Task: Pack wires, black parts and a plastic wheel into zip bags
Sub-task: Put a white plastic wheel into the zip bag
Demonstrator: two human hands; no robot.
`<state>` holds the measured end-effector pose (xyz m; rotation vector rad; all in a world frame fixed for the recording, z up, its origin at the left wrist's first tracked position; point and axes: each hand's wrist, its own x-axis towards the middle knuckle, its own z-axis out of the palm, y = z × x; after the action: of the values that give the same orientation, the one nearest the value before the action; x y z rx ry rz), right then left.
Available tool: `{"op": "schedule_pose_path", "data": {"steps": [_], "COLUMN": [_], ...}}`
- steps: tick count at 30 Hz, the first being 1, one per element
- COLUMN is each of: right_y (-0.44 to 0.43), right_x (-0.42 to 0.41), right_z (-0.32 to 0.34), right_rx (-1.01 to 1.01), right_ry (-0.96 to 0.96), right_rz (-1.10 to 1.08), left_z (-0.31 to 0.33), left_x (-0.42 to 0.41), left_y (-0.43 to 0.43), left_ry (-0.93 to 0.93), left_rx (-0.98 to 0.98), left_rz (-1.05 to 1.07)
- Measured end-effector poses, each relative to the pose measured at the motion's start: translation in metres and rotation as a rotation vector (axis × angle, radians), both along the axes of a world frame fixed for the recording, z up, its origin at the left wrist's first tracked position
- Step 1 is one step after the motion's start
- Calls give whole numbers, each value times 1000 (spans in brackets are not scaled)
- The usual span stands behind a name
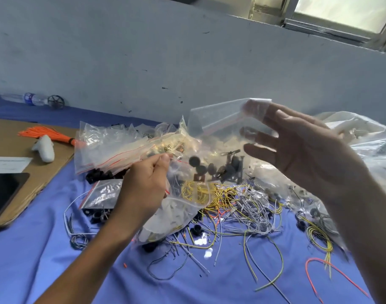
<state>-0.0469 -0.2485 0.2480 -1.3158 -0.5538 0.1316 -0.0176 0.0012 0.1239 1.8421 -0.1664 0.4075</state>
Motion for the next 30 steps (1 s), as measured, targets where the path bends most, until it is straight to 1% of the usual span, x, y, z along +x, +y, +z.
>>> {"op": "schedule_pose_path", "data": {"steps": [4, 8, 11, 12, 13, 16, 17, 18, 19, 22, 23, 25, 27, 28, 30], "right_y": [21, 36, 45, 47, 49, 54, 55, 56, 56, 58, 60, 68, 76, 79, 80], "right_x": [-5, -2, 2, 3, 4, 6, 6, 6, 5, 9, 12, 18, 25, 28, 34], "right_z": [-22, -40, -51, -53, -55, -61, -63, -64, -66, -70, -72, -77, -85, -87, -85], "right_rx": [-78, -207, -333, -425, -559, -1074, -1198, -1269, -1281, -1179, -1188, -1298, -1435, -1454, -1423], "right_ry": [6, -5, -54, -92, -154, -490, -589, -643, -657, -615, -592, -513, -516, -544, -572], "right_rz": [2, -48, -58, -50, -43, -102, -132, -158, -194, -436, -483, -455, -439, -471, -551], "left_z": [1, 0, 0, 0, 1, 1, 2, 2, 2, 3, 3, 3, 3, 4, 6], "left_x": [-2, -6, -7, -7, -6, -5, -6, -6, -7, -7, -7, -6, -7, -7, -8], "left_y": [2, 9, 14, 14, 14, 16, 16, 17, 18, 20, 20, 21, 22, 23, 28], "left_ry": [13, -15, -32, -34, -36, -49, -54, -57, -60, -76, -84, -89, -81, -81, -59], "left_rx": [33, 48, 53, 54, 52, 52, 61, 70, 76, 105, 124, 158, 171, 175, 173], "left_rz": [15, 18, 31, 33, 35, 54, 56, 52, 45, 15, -4, -39, -73, -87, -121]}}
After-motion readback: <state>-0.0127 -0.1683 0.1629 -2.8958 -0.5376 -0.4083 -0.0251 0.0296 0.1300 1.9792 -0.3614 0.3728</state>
